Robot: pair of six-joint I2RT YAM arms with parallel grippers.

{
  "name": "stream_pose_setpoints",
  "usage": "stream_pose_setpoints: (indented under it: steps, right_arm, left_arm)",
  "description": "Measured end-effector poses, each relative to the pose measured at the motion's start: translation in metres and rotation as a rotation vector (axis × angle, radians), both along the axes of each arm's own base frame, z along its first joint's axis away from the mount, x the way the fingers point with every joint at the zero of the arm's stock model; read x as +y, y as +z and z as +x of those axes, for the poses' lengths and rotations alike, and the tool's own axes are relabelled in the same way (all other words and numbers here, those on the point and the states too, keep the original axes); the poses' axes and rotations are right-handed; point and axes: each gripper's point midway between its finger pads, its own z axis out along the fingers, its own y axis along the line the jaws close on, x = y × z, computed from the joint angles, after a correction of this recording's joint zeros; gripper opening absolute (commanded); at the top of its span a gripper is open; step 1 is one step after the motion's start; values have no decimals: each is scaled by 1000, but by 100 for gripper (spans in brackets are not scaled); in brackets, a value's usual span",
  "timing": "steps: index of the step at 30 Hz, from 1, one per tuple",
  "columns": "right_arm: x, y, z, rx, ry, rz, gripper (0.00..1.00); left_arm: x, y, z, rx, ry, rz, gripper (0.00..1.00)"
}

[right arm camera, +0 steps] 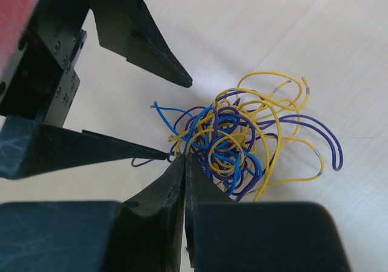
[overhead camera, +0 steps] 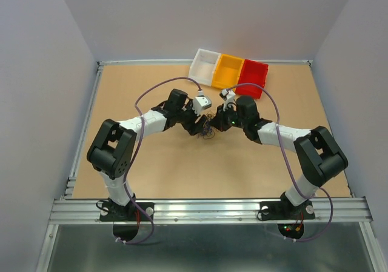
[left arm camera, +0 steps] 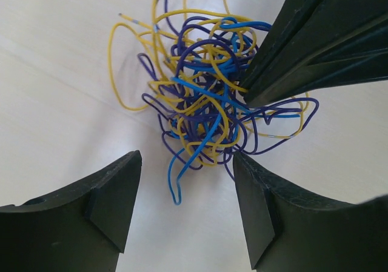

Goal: Untangle the cables

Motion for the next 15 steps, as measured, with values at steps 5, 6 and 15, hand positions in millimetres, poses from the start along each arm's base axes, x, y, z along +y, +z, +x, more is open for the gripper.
stream_pose_setpoints:
  steps: [5, 6, 15]
  right_arm:
    - [0, 0, 0, 2, 0, -1, 1]
    - [0, 0, 0, 2, 0, -1, 1]
    - [-16, 12, 5, -27, -106, -14, 0]
  left_arm:
    - [-12, -6, -5, 5, -27, 11, 54]
    - [-16, -5, -5, -1, -34, 10, 39]
    - [-24, 2, 3, -5, -46, -20, 0]
